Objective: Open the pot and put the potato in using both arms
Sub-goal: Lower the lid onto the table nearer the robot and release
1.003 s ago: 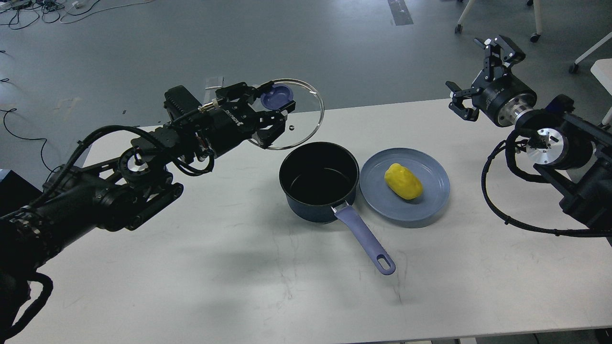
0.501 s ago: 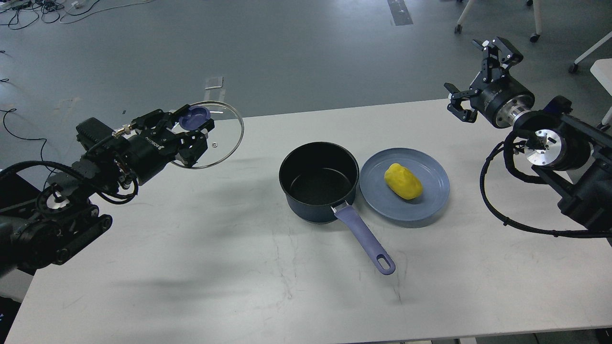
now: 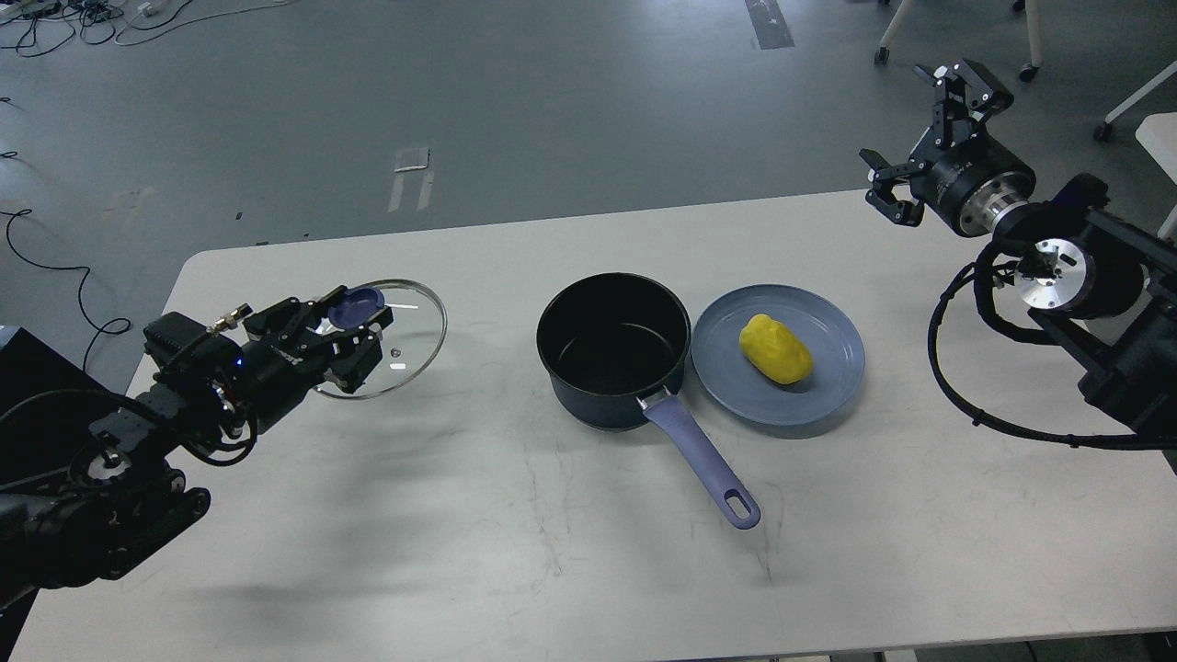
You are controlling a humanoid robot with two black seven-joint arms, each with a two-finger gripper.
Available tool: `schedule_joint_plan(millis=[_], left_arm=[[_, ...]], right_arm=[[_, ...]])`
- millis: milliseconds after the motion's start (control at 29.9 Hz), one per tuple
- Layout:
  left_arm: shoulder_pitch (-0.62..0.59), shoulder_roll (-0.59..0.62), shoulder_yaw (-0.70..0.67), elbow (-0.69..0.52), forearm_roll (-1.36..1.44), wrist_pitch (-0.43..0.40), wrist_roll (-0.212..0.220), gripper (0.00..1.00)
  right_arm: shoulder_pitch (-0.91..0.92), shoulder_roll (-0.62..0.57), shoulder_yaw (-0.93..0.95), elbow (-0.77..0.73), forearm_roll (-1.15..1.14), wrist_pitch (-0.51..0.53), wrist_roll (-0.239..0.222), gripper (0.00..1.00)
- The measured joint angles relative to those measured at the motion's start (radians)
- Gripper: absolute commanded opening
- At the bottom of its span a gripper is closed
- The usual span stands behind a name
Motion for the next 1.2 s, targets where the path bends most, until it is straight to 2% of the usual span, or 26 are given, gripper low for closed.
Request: schedule_joint_plan(millis=[134, 568, 635, 668, 769, 902, 1036, 1203], left_arm=[[0.045, -0.016, 0.005, -0.001, 0.000, 0.000, -0.003, 0.55], [0.071, -0.047, 0.005, 0.004, 0.000, 0.000, 0.002, 0.60], [0.077, -0.054, 0.006, 0.013, -0.001, 0.000, 0.003, 0.64], [0.078, -0.057, 0.007, 0.019, -0.001, 0.000, 0.003, 0.72], [0.082, -0.066, 0.009, 0.039, -0.002, 0.000, 0.003, 0.79], [0.087, -0.070, 0.010, 0.047, -0.004, 0.000, -0.001, 0.83], [0.098, -0.081, 0.008, 0.047, -0.006, 0.000, -0.002, 0.94], [0.100, -0.082, 0.007, 0.045, -0.013, 0.000, -0.004, 0.98]], right_arm=[[0.000, 0.000, 0.000, -0.002, 0.000, 0.000, -0.001, 1.00], [0.009, -0.013, 0.002, -0.030, 0.000, 0.001, -0.001, 1.00], [0.009, -0.014, 0.002, -0.030, 0.000, 0.001, -0.001, 1.00], [0.009, -0.015, 0.002, -0.031, 0.000, 0.001, -0.001, 1.00], [0.009, -0.016, 0.002, -0.031, 0.000, 0.002, -0.001, 1.00], [0.008, -0.025, 0.004, -0.031, 0.000, 0.003, -0.001, 1.00], [0.008, -0.031, 0.005, -0.035, 0.000, 0.005, -0.001, 1.00], [0.008, -0.037, 0.005, -0.038, 0.000, 0.008, -0.001, 1.00]])
